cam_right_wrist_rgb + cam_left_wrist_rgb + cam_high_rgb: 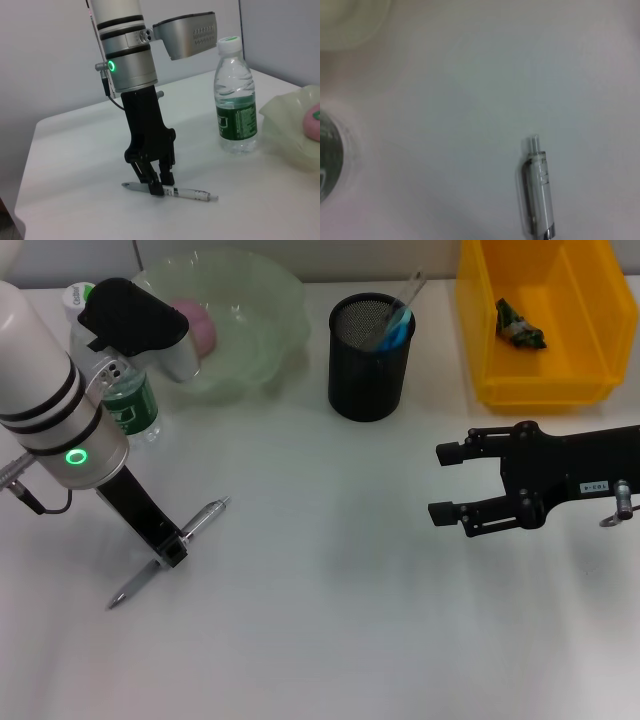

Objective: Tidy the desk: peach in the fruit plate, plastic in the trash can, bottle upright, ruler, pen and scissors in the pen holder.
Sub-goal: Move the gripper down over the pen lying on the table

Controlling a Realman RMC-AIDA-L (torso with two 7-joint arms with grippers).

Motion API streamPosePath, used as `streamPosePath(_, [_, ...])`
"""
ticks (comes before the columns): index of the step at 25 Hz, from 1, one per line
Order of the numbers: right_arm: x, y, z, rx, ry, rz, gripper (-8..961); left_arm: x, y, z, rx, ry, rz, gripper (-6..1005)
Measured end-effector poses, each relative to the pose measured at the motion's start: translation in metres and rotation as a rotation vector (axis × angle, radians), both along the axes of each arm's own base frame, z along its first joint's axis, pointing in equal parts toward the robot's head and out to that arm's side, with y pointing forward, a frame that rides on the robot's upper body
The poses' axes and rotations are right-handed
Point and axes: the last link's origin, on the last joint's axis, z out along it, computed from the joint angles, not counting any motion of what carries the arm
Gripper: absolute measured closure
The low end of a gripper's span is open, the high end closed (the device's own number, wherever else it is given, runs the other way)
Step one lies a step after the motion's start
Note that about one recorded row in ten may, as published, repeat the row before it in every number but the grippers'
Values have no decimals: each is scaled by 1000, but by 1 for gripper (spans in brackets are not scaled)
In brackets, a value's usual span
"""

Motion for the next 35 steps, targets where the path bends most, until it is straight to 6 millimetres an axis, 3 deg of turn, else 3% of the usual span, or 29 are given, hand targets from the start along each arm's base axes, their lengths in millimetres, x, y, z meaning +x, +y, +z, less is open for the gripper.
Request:
streamPosePath(11, [0,0,0,-1,0,-1,143,1,0,-2,-17,8,-20,773])
streamPosePath(16, [0,0,0,-4,2,-9,143,2,0,-3,-24,15,-29,902])
streamPosePath(24, [1,-1,0,-3,2,-14,143,11,8,10,32,-32,-45,932])
streamPosePath(35, [0,-1,0,-4,3,-14,143,13,6,10,10,-34,-43,964])
